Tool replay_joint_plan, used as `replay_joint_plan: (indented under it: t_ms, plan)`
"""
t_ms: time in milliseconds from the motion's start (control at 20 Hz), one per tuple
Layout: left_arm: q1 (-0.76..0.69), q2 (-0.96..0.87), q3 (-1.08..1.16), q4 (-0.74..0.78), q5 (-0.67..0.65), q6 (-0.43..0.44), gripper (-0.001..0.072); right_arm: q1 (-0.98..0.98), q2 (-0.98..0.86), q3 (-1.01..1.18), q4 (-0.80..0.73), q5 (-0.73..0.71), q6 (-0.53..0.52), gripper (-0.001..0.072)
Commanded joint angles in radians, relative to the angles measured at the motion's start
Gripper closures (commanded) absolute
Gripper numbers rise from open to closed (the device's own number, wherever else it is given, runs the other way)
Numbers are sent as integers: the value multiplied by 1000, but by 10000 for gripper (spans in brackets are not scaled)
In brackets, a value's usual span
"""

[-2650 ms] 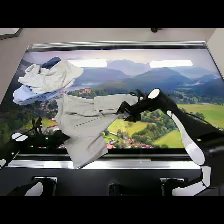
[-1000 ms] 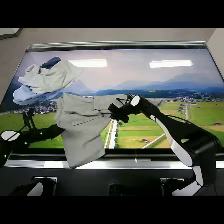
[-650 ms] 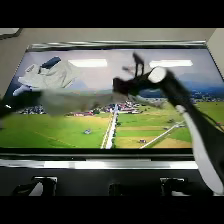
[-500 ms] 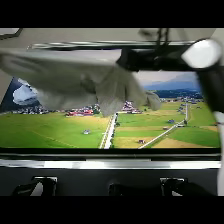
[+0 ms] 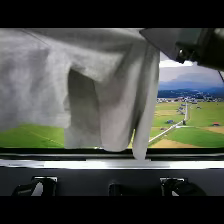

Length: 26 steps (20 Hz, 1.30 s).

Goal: Fold the shirts.

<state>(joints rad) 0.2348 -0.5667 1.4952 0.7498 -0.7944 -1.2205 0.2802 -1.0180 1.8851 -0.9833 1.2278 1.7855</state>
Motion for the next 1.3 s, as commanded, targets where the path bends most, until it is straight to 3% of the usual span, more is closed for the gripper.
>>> replay_joint_plan:
  t_ms: [0, 100, 250, 350, 450, 600, 650, 750, 850, 900, 950, 1000, 1050, 1250]
  plan:
    - [1, -47, -79, 100, -114, -29, 677, -1, -89, -13, -138, 197, 71, 667]
    - [-3, -105, -213, 99, -129, -29, 677, -5, -221, -45, -137, 185, 2, 667]
    - [-37, -247, -424, 100, -90, 1, 676, -5, -487, -48, -22, 9, -85, 667]
    - [-77, -374, -526, 99, -12, 10, 676, -5, -647, -48, 54, -98, -71, 666]
    - [-115, -500, -568, 95, 56, 9, 676, -5, -771, -48, 134, -109, -5, 667]
    - [-167, -658, -556, 21, 50, 9, 673, -10, -841, -48, 154, -108, 84, 667]
    - [-177, -685, -541, -6, 35, 9, 606, -26, -838, -39, 164, -116, 87, 648]
    - [-174, -705, -491, -23, 13, 5, -6, -93, -825, 25, 182, -34, 59, 315]
    - [-112, -702, -423, 3, -81, 5, -1, -199, -786, 94, 148, 167, -22, 130]
    - [-67, -702, -389, 23, -162, 5, 1, -259, -758, 111, 86, 281, -37, 88]
    - [-16, -702, -368, 43, -256, -24, 25, -326, -722, 112, -2, 407, -47, 84]
    - [24, -702, -372, 63, -327, -97, 118, -388, -696, 112, -97, 511, -48, 103]
    - [49, -705, -394, 83, -383, -151, 128, -444, -679, 109, -189, 600, -55, 168]
    - [-4, -704, -629, 114, -450, -145, 128, -587, -578, -65, -283, 631, -95, 173]
